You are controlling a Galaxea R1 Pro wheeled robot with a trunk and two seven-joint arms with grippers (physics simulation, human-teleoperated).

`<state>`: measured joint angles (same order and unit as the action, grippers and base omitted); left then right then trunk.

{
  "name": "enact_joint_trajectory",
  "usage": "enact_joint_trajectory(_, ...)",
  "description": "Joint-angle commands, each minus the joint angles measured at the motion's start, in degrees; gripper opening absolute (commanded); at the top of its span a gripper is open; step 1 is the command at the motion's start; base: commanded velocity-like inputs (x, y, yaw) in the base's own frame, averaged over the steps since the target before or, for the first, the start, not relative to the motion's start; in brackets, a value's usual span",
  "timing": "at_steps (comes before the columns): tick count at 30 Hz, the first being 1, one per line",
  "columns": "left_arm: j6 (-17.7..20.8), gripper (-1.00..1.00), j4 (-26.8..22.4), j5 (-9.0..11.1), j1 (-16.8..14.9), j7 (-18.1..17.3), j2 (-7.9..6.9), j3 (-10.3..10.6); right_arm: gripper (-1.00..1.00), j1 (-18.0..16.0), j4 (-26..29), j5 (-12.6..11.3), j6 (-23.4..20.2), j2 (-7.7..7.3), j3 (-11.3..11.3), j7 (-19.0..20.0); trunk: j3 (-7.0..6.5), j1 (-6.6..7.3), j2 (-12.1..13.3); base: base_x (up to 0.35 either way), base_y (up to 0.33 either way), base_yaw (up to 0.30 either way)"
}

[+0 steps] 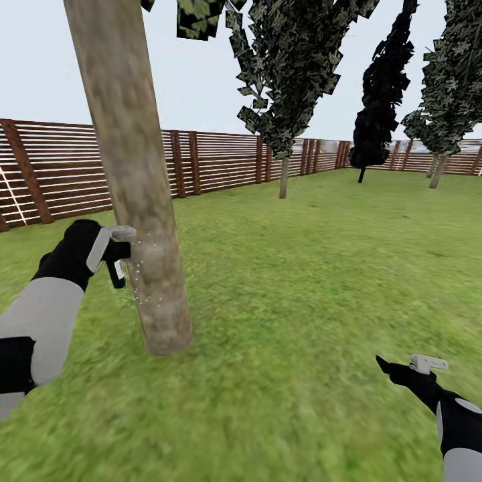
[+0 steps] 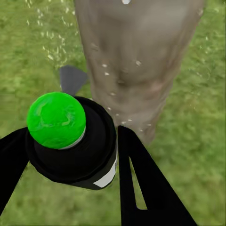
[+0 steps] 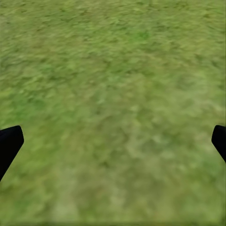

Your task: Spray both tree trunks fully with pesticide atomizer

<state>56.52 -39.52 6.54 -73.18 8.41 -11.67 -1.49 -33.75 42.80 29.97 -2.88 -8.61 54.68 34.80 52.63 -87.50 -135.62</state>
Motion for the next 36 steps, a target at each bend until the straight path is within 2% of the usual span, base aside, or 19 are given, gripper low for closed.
enact_joint_trajectory(1, -0.02, -1.00, 0.03, 0.32, -0.69, 0.01, -0.78, -0.01, 1.00, 0.00, 0.00, 0.00, -0.01, 0.00, 0.01, 0.00, 0.00, 0.00, 0.00, 0.000, 0.000, 0.000)
enact_joint_trajectory(4, 0.06, -1.00, 0.05, 0.24, -1.80, 0.03, -2.14, -0.01, 1.00, 0.00, 0.00, 0.00, -0.01, -0.01, 0.03, 0.00, 0.00, 0.00, 0.00, 0.000, 0.000, 0.000)
enact_joint_trajectory(8, 0.01, -1.00, 0.55, 0.31, -1.88, 0.01, -2.31, 0.06, 1.00, 0.00, 0.00, 0.00, -0.02, -0.01, 0.01, 0.00, 0.00, 0.00, 0.00, 0.000, 0.000, 0.000)
enact_joint_trajectory(14, -1.22, -1.00, 8.77, 0.31, -1.42, -0.29, -3.08, 0.15, 1.00, 0.00, 0.00, 0.00, 0.00, -0.01, 0.01, 0.00, 0.00, 0.00, 0.00, 0.000, 0.000, 0.000)
enact_joint_trajectory(17, -6.28, -1.00, 15.14, 0.31, -1.36, -0.32, -3.07, 0.16, 1.00, 0.00, 0.00, -0.05, -0.01, -0.01, 0.02, 0.00, 0.00, 0.00, 0.00, 0.000, 0.000, 0.000)
enact_joint_trajectory(20, -14.85, -1.00, 24.47, 0.31, -1.35, -0.37, -2.95, 0.24, 1.00, 0.00, 0.00, -0.08, 0.01, -0.01, 0.00, 0.06, 0.00, 0.00, 0.00, 0.000, 0.000, 0.000)
enact_joint_trajectory(25, -27.25, -1.00, 35.87, 0.40, -0.45, -0.80, -2.68, 0.25, 1.00, 0.00, 0.00, -0.09, -0.02, -0.01, 0.01, 0.09, 0.00, 0.00, 0.00, 0.000, 0.000, 0.020)
enact_joint_trajectory(28, -33.99, -1.00, 37.89, 0.51, 2.49, -0.92, -2.54, 0.25, 1.00, 0.00, 0.00, -0.09, -0.02, -0.01, 0.02, 0.09, 0.00, 0.00, 0.00, 0.000, 0.000, 0.205)
enact_joint_trajectory(30, -35.16, -1.00, 38.13, 0.75, 3.49, -0.93, -2.32, 0.19, 1.00, 0.00, 0.00, -0.04, -0.02, -0.01, 0.04, 0.09, 0.00, 0.00, 0.00, 0.000, -0.061, 0.252)
enact_joint_trajectory(33, -36.73, -1.00, 38.19, 0.94, 4.93, -0.88, -0.96, 0.09, 1.00, 0.00, 0.07, -0.08, -0.02, -0.04, 0.07, 0.09, 0.00, 0.00, 0.00, 0.000, -0.249, 0.078)
enact_joint_trajectory(34, -38.33, -1.00, 38.24, 1.34, 5.13, -0.87, -0.76, 0.09, 1.00, 0.00, 0.10, -0.10, -0.02, -0.07, 0.09, 0.11, 0.00, 0.00, 0.00, 0.000, -0.296, 0.015)
enact_joint_trajectory(36, -40.65, -1.00, 38.27, 4.01, 6.74, -0.85, -0.54, 0.08, 1.00, 0.00, 0.12, -0.14, -0.06, -0.15, 0.09, 0.34, 0.00, 0.00, 0.00, 0.015, -0.303, 0.036)
